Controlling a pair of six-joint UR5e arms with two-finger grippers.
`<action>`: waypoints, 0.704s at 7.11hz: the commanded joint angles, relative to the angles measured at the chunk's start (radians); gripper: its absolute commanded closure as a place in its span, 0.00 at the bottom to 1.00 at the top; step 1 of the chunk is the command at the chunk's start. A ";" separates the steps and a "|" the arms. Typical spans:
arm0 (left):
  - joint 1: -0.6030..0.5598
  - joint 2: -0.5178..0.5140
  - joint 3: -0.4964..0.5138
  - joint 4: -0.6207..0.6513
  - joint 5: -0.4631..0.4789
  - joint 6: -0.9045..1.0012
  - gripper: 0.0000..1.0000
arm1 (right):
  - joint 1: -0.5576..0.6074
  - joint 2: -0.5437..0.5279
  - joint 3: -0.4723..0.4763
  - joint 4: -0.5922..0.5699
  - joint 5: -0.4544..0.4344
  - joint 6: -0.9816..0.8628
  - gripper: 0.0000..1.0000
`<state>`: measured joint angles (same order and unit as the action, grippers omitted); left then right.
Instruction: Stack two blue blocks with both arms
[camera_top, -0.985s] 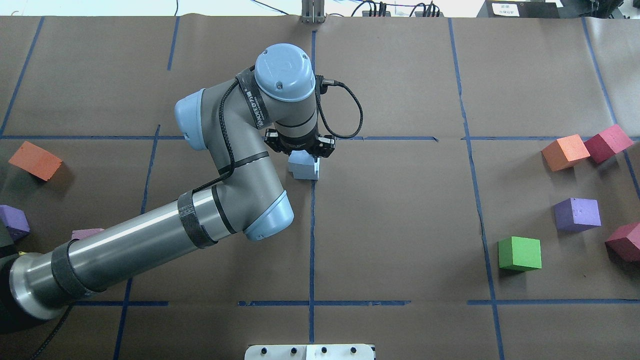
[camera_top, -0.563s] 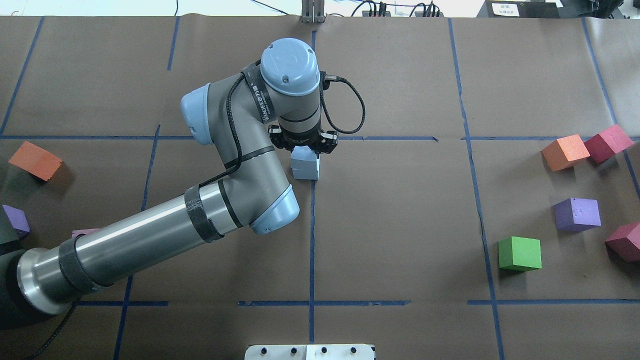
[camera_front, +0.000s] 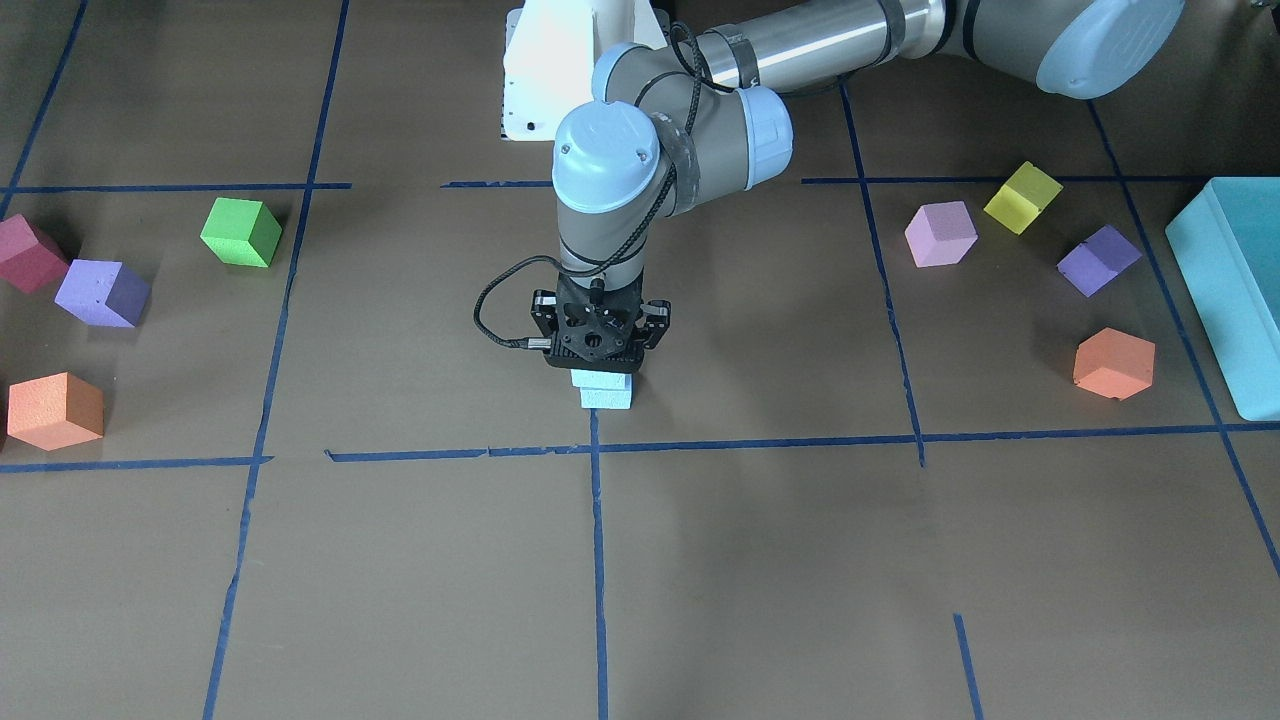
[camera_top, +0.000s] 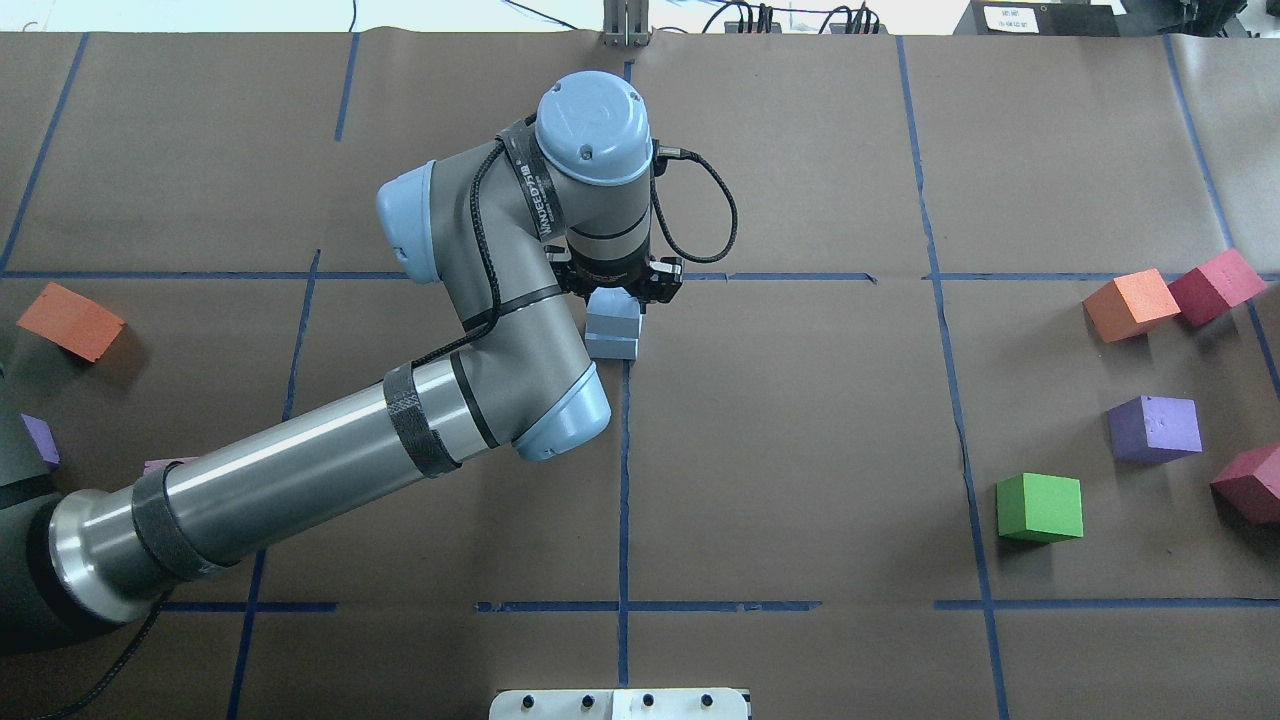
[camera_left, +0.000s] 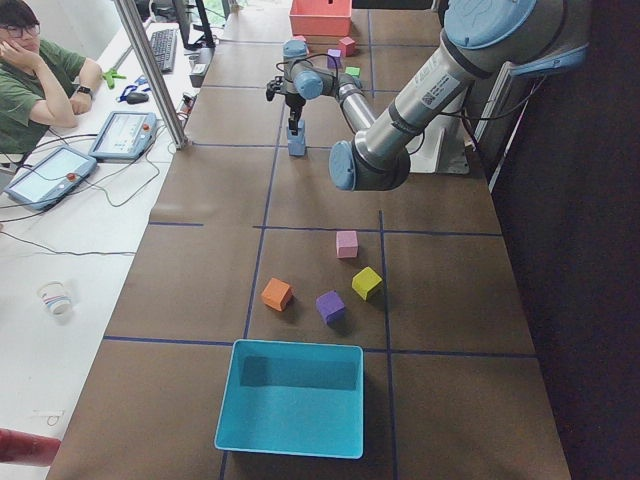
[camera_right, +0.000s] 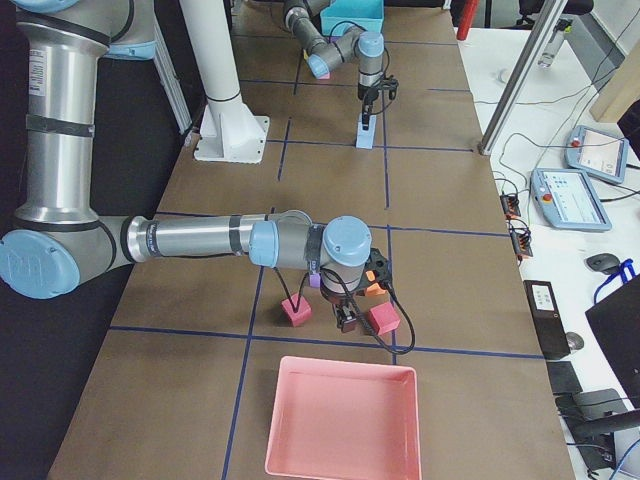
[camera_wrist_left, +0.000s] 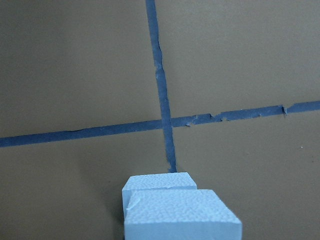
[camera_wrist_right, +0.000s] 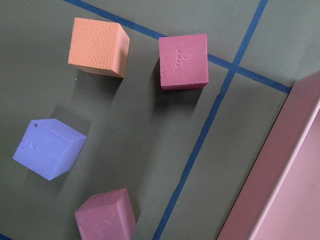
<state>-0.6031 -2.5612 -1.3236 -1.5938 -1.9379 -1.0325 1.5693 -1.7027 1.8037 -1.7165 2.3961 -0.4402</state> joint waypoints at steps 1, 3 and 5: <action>-0.004 0.004 0.000 0.000 -0.013 0.002 0.38 | 0.000 0.000 -0.001 0.000 0.000 0.000 0.01; -0.007 0.007 0.001 0.000 -0.016 0.008 0.29 | 0.000 0.000 -0.001 0.000 0.000 0.000 0.01; -0.007 0.007 0.000 -0.006 -0.015 0.012 0.00 | 0.000 0.000 -0.001 0.000 0.000 0.000 0.01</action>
<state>-0.6102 -2.5545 -1.3226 -1.5979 -1.9530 -1.0221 1.5692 -1.7027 1.8025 -1.7165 2.3961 -0.4402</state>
